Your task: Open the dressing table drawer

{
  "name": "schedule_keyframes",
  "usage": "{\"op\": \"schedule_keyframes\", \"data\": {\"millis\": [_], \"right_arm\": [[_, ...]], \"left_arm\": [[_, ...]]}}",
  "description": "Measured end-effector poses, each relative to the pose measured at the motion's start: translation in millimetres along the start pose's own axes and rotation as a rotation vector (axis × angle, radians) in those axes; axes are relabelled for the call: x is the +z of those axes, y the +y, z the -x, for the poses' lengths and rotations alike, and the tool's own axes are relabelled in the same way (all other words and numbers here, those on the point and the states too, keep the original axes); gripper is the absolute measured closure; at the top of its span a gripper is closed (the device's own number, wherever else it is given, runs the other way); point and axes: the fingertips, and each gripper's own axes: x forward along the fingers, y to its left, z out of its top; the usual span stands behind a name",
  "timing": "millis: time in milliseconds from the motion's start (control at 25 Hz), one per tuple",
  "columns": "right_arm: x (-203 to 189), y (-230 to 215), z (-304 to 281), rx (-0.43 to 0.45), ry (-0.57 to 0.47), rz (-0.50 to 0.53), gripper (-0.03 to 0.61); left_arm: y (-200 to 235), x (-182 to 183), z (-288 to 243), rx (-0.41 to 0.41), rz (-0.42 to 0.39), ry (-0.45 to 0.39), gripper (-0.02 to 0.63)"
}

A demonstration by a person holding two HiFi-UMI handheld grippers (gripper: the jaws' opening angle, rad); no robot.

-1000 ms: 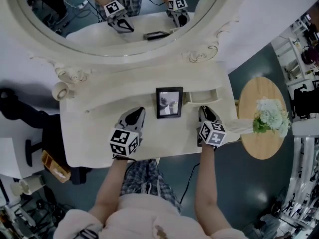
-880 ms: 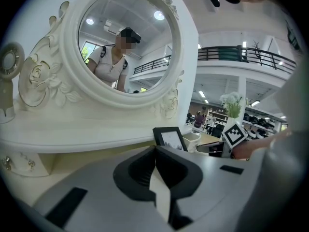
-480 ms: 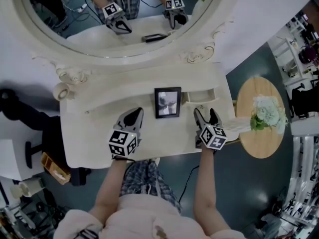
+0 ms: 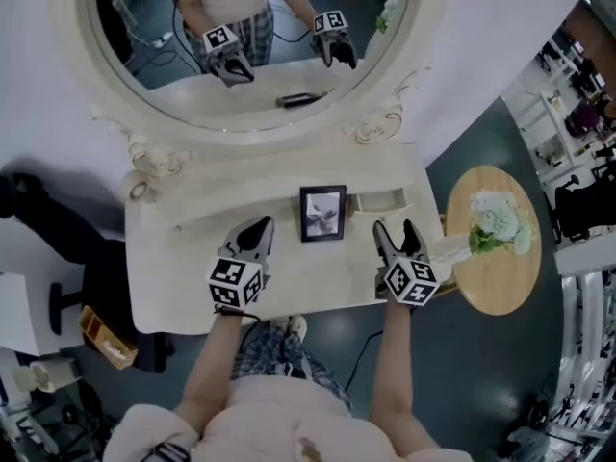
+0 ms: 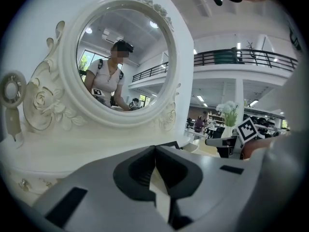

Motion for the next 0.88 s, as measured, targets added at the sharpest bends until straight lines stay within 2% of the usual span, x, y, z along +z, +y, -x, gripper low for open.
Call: {"op": "schedule_keyframes", "data": {"millis": [400,640,760,880], "right_arm": [[57,47,42,0.004,-0.136,0.102,0.399],[76,60,66,-0.014,-0.227,0.135,0.531],[80,59,74,-0.034,-0.25,0.134,0.56],[81,58,78,-0.046,-0.255,0.136,0.561]], "left_arm": [[25,62,40,0.058,-0.052,-0.114,0.586],[22,77,50,0.05,-0.066,-0.158,0.586],[20,77,52,0.044,-0.067,-0.163,0.586],[21,77,53,0.044,-0.065,-0.167,0.586]]}}
